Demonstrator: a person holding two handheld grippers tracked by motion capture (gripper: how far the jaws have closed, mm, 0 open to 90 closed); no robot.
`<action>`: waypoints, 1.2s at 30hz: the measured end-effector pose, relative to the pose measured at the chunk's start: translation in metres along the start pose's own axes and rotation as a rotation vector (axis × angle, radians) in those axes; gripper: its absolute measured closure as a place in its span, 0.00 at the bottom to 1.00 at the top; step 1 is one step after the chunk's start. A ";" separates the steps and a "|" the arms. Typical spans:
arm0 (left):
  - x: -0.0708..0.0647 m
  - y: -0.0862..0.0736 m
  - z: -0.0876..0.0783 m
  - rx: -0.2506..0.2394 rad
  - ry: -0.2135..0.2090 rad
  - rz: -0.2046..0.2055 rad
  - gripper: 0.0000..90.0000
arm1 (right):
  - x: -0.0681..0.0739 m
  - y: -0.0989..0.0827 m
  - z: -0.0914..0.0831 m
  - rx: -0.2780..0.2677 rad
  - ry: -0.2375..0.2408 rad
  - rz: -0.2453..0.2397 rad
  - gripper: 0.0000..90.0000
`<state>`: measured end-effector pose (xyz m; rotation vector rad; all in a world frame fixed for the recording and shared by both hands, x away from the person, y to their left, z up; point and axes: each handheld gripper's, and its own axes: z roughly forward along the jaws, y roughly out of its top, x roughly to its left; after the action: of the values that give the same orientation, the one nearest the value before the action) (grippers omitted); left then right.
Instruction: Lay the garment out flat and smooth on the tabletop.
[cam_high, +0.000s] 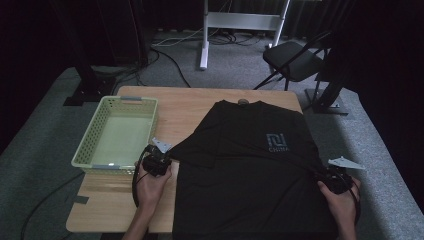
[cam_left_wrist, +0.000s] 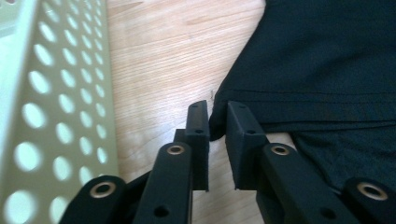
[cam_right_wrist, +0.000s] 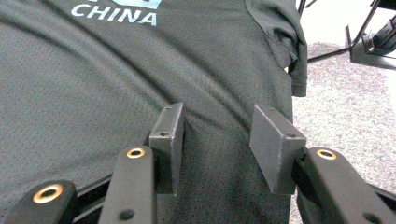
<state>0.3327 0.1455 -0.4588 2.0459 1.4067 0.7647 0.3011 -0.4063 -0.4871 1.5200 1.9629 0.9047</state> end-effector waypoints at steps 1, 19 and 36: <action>0.000 0.000 0.000 0.000 0.000 0.000 0.88 | 0.000 0.000 0.000 0.000 0.000 0.000 0.61; -0.010 0.011 -0.014 -0.069 -0.085 -0.019 0.71 | 0.001 -0.001 0.000 -0.007 -0.008 0.006 0.61; -0.055 0.027 0.003 -0.062 -0.254 0.042 0.66 | 0.001 -0.001 0.000 -0.008 -0.012 0.008 0.60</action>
<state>0.3356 0.0852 -0.4499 2.0472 1.1875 0.5353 0.3001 -0.4051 -0.4879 1.5271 1.9439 0.9039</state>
